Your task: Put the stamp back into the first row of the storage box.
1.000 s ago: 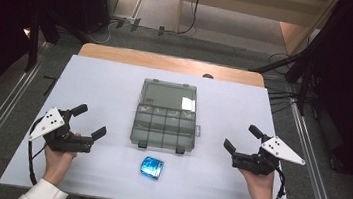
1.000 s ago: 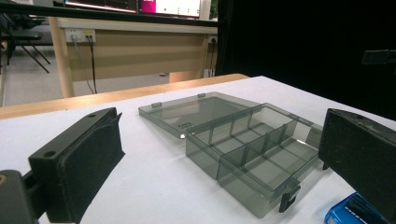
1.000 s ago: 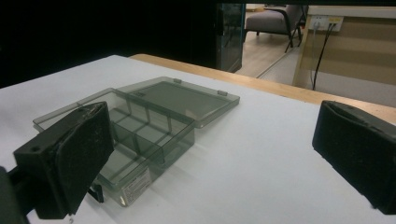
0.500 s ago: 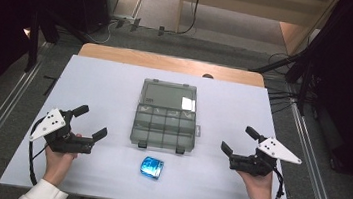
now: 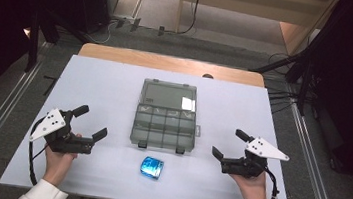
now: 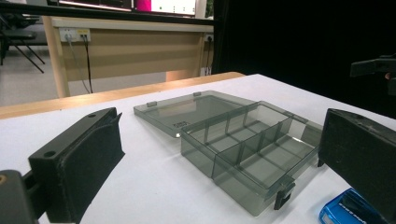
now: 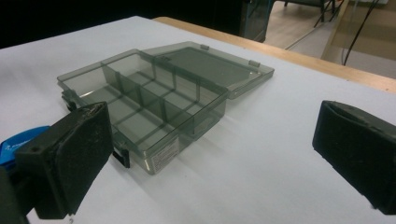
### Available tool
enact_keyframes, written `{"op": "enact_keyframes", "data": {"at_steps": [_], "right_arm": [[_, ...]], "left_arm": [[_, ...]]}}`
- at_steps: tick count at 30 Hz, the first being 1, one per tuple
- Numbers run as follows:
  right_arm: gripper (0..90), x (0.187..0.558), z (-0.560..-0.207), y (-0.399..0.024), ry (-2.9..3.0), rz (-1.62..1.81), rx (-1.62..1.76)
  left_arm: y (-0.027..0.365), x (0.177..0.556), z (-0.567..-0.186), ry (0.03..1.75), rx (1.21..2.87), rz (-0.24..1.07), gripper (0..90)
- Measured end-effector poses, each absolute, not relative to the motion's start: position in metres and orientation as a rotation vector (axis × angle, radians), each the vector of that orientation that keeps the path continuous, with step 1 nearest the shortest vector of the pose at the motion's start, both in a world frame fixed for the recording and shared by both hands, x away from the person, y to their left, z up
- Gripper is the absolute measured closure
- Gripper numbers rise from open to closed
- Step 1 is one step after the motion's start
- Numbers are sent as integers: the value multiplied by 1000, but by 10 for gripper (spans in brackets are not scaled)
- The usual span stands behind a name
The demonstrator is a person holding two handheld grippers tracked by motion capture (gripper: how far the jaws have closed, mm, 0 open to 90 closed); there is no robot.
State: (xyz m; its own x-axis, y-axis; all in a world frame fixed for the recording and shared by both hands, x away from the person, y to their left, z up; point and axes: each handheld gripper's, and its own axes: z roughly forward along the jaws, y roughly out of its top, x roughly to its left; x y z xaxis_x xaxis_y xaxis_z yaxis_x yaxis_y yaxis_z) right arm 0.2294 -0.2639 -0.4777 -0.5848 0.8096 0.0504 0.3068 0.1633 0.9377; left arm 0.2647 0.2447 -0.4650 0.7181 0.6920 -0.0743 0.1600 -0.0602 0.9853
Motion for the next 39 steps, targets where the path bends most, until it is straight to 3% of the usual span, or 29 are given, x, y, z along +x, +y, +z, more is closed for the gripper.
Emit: {"op": "enact_keyframes", "data": {"at_steps": [39], "right_arm": [[0,226,-492,-202,2368,1189,905]], "left_arm": [[243,266,-466,703,1608,491,0]]}}
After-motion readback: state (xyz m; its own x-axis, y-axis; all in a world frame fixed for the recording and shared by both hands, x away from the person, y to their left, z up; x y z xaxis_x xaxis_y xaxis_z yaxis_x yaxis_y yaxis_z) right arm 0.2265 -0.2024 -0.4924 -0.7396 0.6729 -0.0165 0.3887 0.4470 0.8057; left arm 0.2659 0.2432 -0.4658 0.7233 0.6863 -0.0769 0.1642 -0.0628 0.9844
